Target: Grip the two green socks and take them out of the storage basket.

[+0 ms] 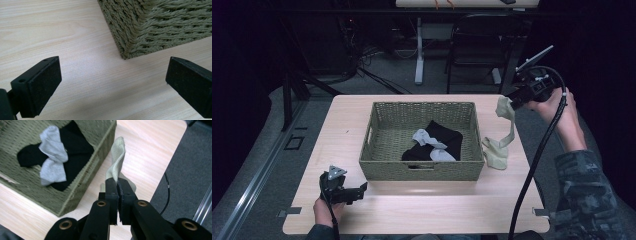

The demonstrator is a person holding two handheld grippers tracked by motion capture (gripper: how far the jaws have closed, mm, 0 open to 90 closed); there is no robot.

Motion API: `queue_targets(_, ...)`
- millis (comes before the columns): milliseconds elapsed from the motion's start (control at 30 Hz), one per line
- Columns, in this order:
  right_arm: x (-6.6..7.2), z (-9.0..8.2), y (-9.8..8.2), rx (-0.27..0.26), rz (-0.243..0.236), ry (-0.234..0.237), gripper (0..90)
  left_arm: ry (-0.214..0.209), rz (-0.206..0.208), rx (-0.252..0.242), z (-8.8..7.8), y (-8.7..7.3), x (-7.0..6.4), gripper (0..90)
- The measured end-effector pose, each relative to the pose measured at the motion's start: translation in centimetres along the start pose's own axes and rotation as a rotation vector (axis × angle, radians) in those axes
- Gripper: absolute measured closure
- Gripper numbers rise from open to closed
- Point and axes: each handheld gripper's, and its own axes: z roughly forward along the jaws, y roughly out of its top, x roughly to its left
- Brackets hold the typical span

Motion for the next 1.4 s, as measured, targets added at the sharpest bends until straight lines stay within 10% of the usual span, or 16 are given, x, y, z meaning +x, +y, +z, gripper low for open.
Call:
queue_targets(1000,-1.5,14.4,-4.9,0.145,0.075,0.043,84.5,0.0,0.001,0.003,0.0,0.0,0.0,0.1)
queue_targets(1400,-0.5,12.3,-8.4,0.059,0.08,0.104,20.2,-0.002,-0.004,0.001,0.1,0.0,0.0,0.1)
